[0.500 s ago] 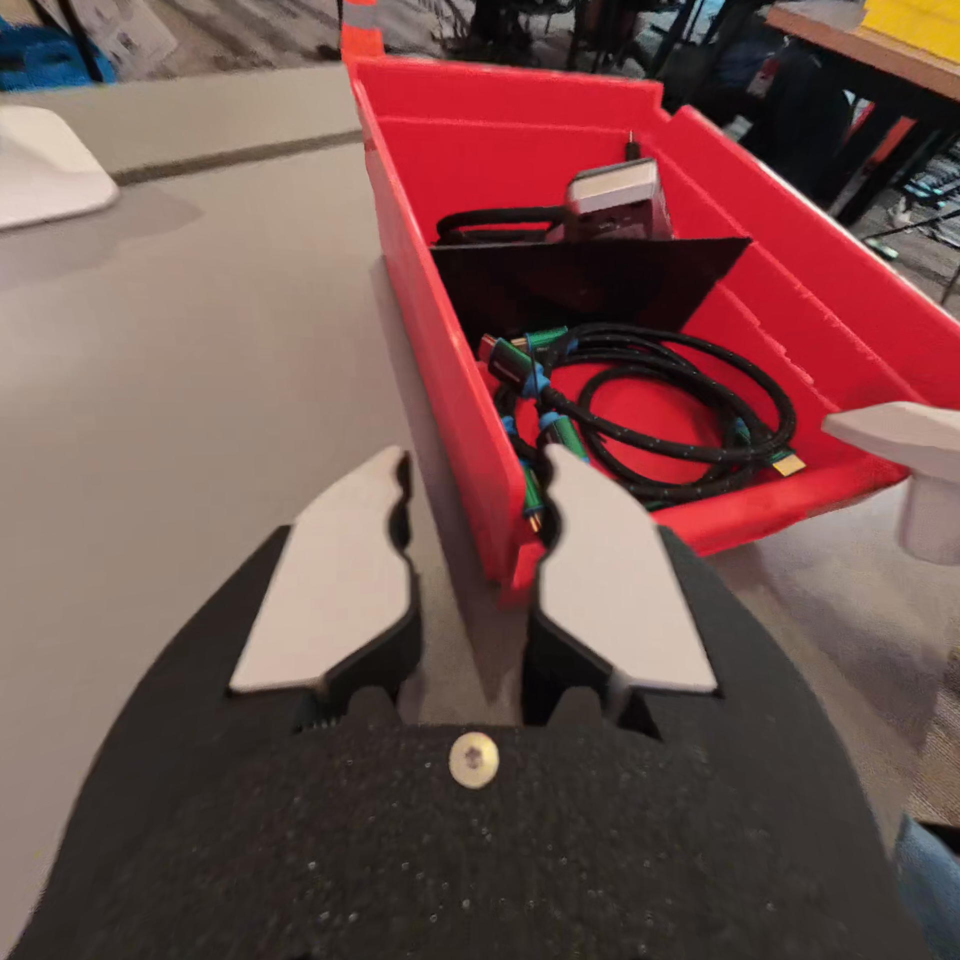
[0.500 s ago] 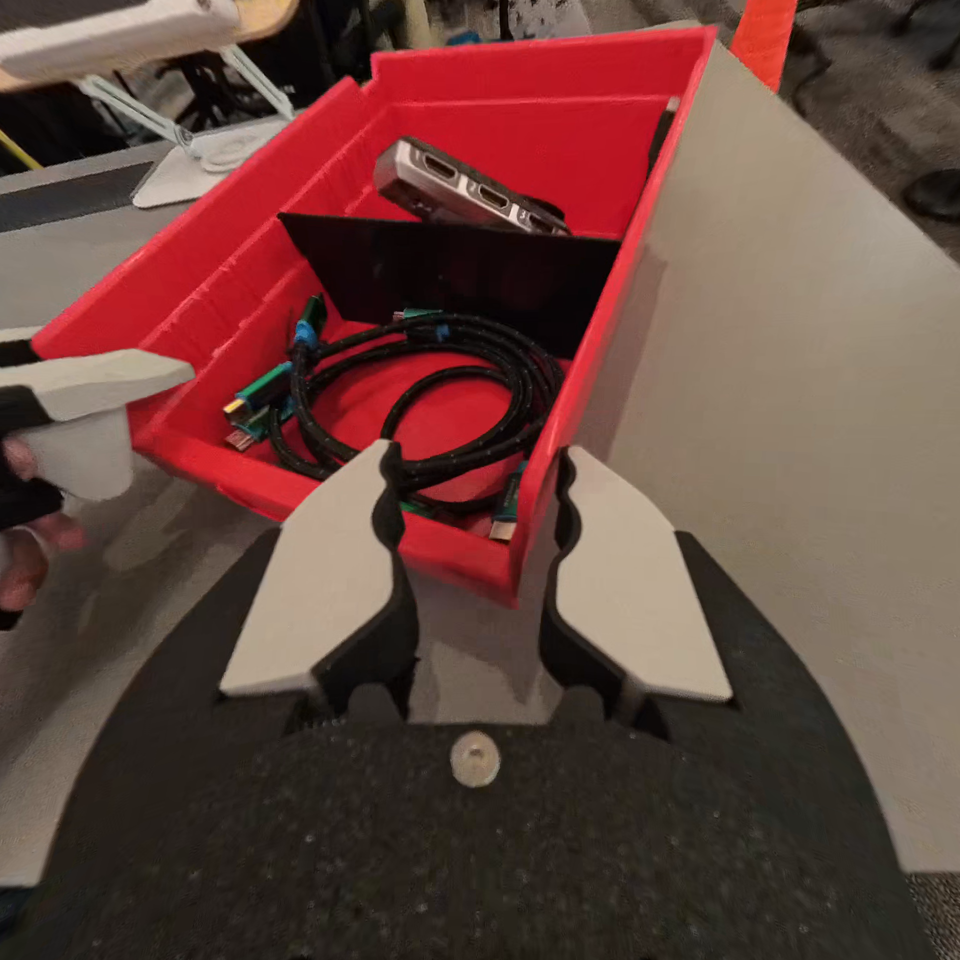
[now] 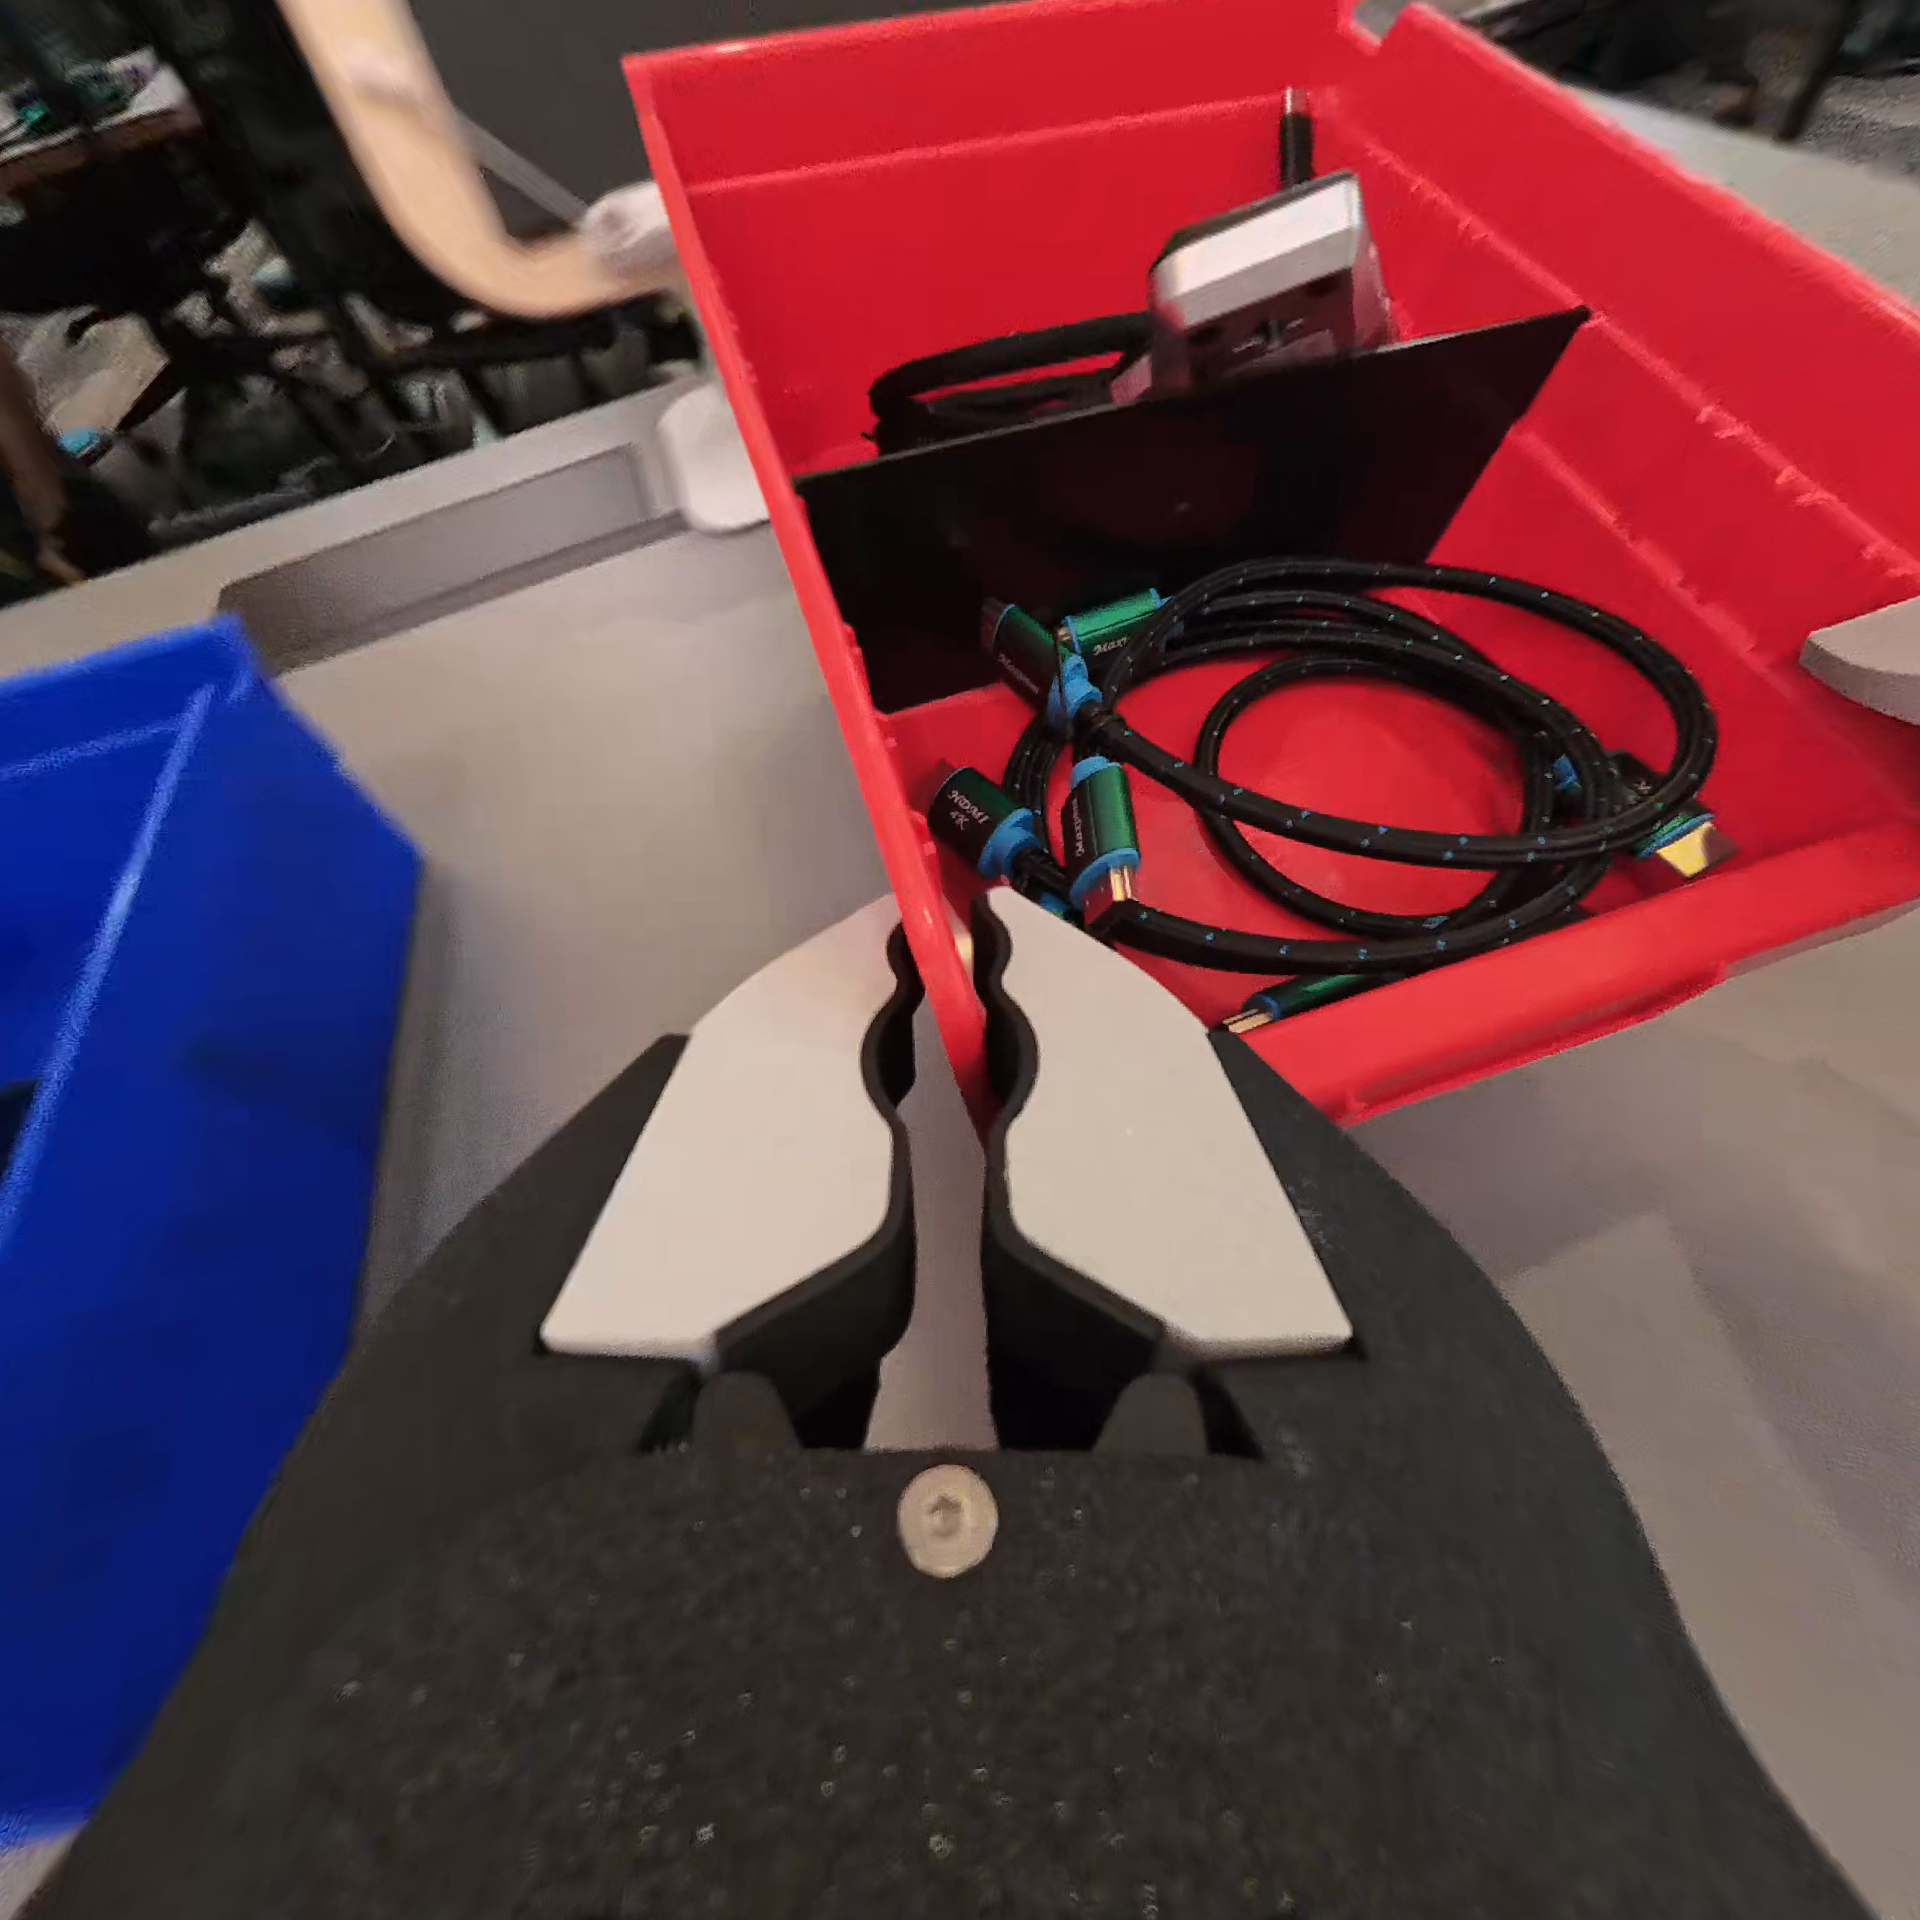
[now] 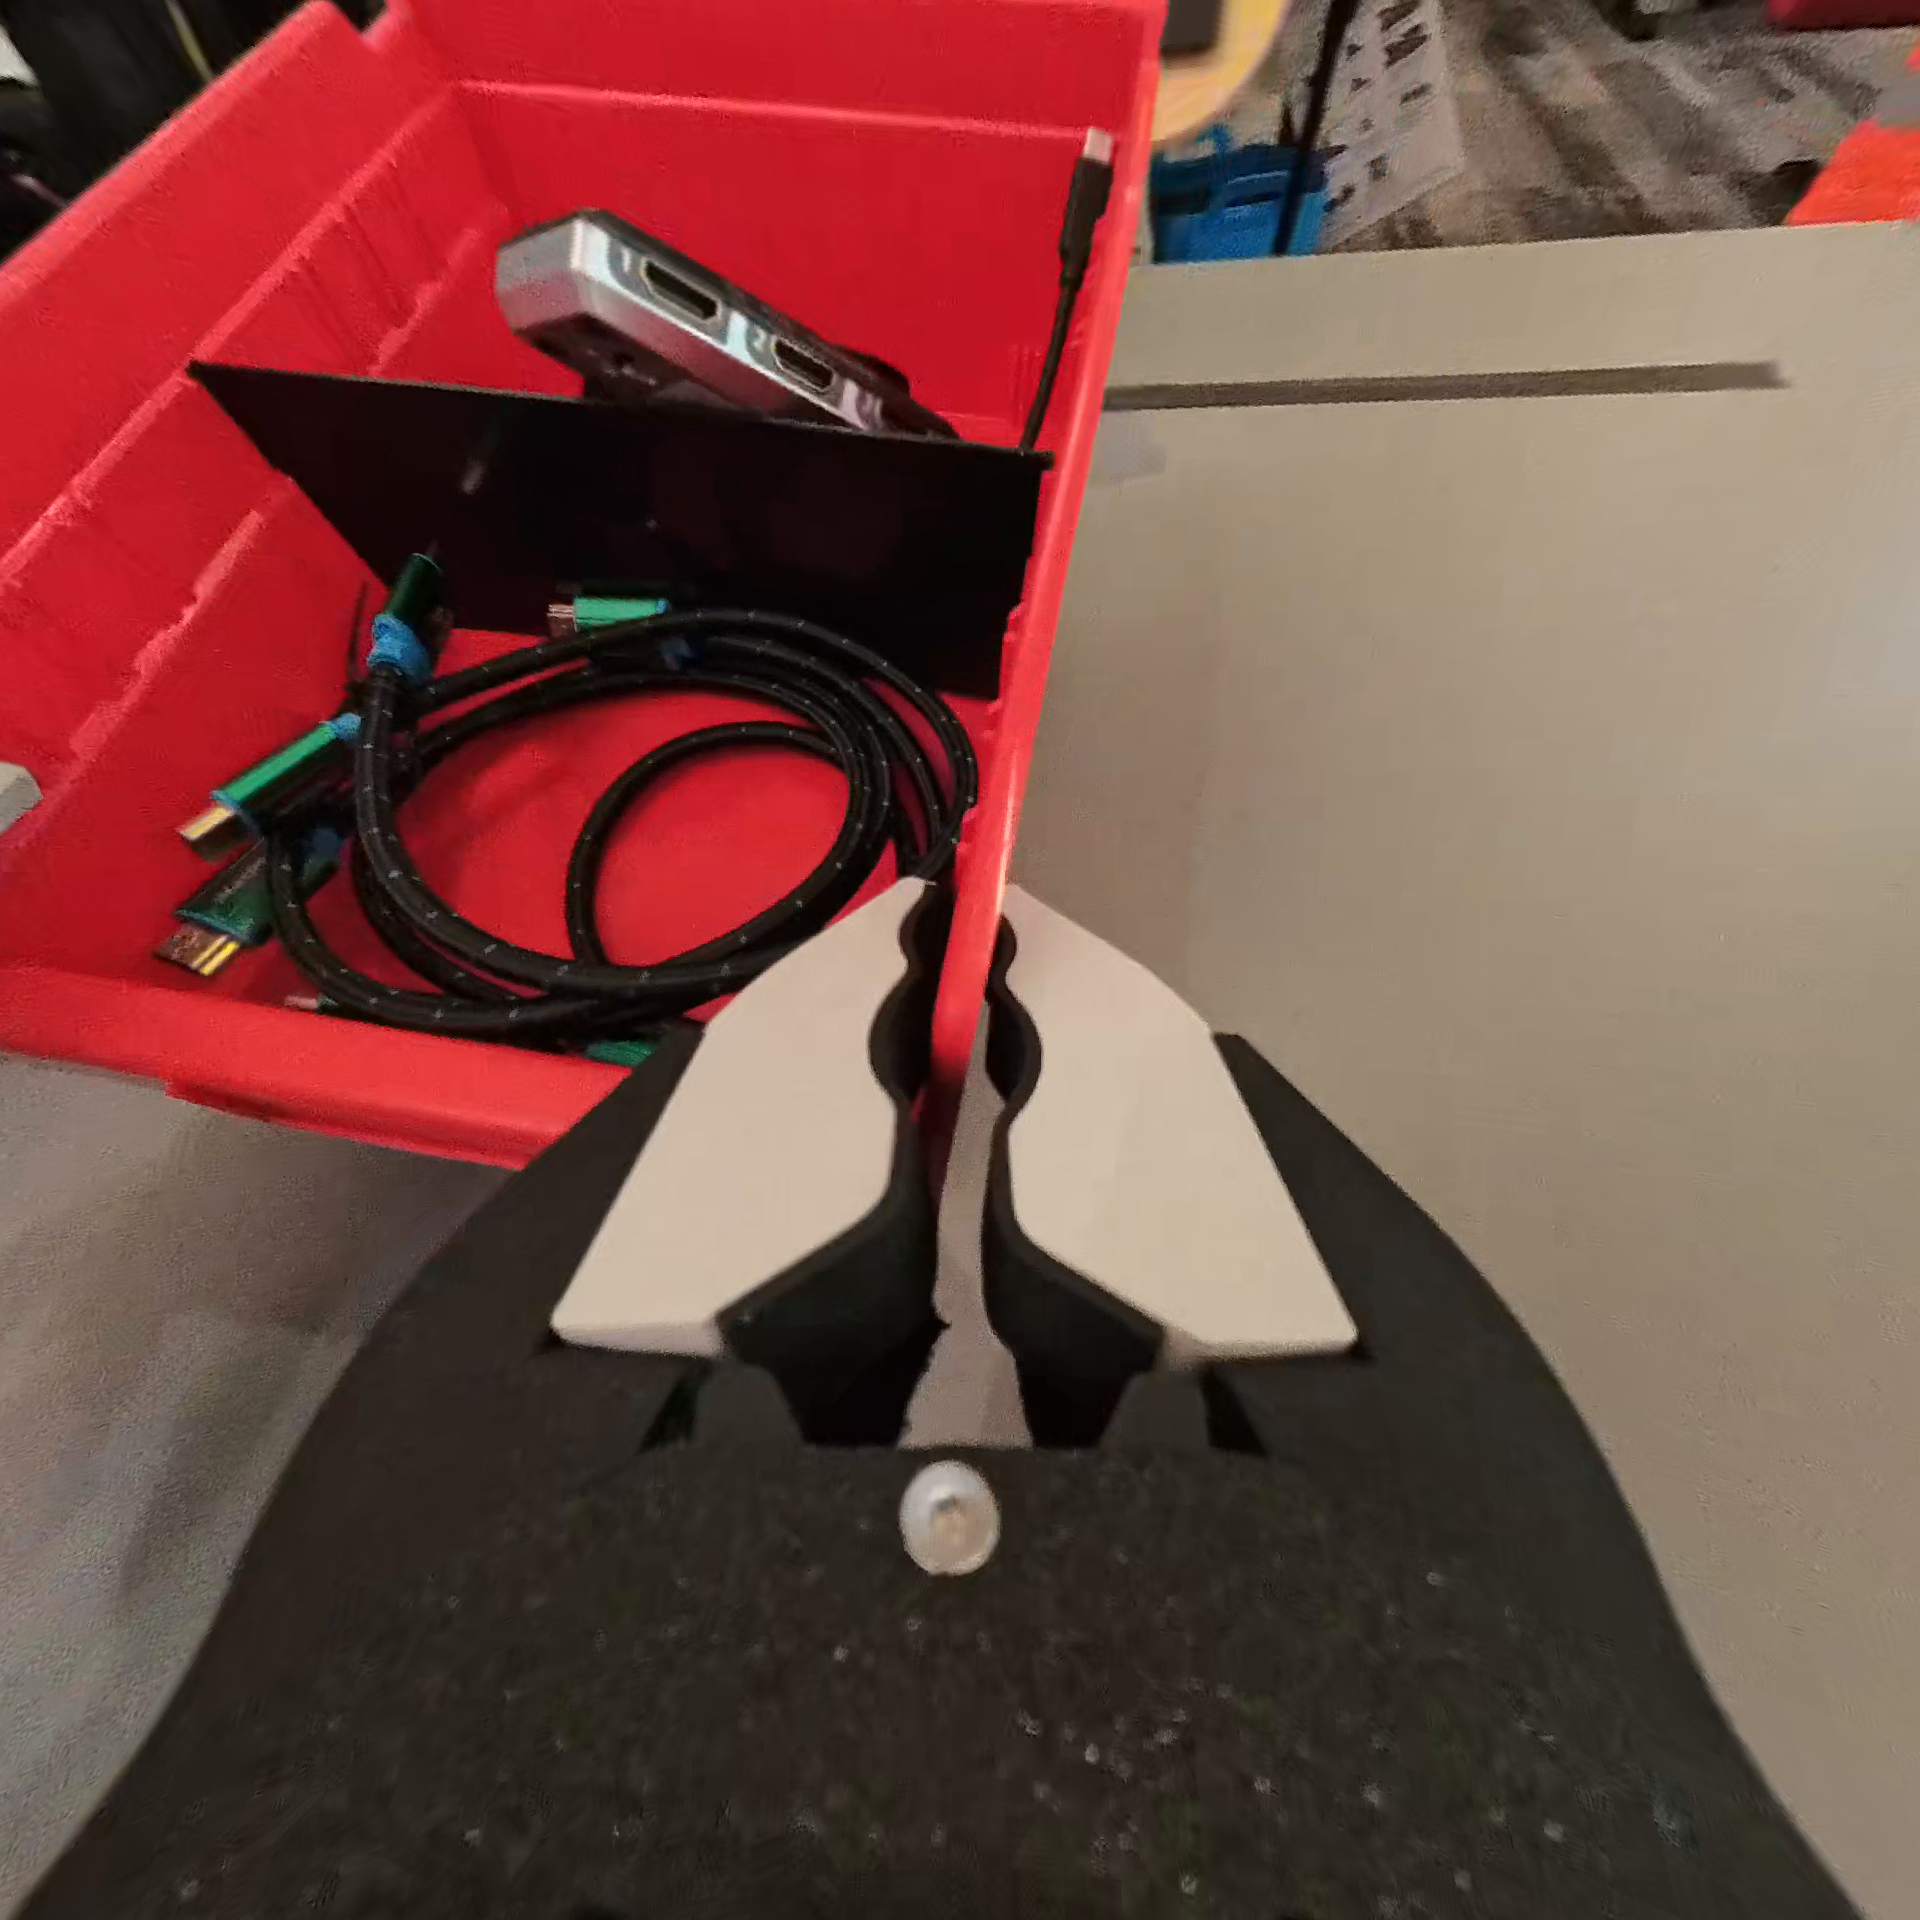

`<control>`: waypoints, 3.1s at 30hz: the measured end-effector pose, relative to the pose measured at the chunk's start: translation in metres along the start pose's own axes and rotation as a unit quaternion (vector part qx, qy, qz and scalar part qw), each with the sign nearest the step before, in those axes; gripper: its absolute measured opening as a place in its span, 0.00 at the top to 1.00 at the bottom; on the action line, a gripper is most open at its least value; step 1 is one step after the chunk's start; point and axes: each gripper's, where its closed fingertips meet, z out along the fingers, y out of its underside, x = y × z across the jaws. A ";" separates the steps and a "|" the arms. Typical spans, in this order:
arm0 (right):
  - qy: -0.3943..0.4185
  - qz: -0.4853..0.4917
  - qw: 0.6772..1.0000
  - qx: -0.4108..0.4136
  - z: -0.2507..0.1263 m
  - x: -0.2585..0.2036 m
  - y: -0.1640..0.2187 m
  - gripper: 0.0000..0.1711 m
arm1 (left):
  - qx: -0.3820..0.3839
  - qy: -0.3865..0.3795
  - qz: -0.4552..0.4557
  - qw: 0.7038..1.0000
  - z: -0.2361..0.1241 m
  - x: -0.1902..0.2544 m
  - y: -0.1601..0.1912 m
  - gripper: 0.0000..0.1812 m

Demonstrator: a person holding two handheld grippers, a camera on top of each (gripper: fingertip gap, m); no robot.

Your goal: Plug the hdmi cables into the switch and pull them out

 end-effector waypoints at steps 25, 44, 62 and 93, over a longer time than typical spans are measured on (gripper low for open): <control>-0.273 -0.315 0.909 -0.001 -0.053 -0.178 0.043 0.85 | 0.026 -0.132 -0.221 0.966 -0.107 -0.358 0.139 0.75; -0.311 -0.134 0.940 -0.029 -0.027 -0.348 0.049 0.96 | 0.014 -0.308 -0.125 0.943 -0.258 -0.210 0.130 0.97; 0.085 -0.058 0.992 0.079 -0.094 0.163 -0.108 0.96 | 0.124 0.065 -0.037 0.989 0.022 0.159 -0.156 0.97; -0.315 -0.015 0.947 -0.056 -0.025 -0.095 0.013 0.69 | -0.029 -0.130 -0.094 0.987 -0.054 -0.095 0.040 0.58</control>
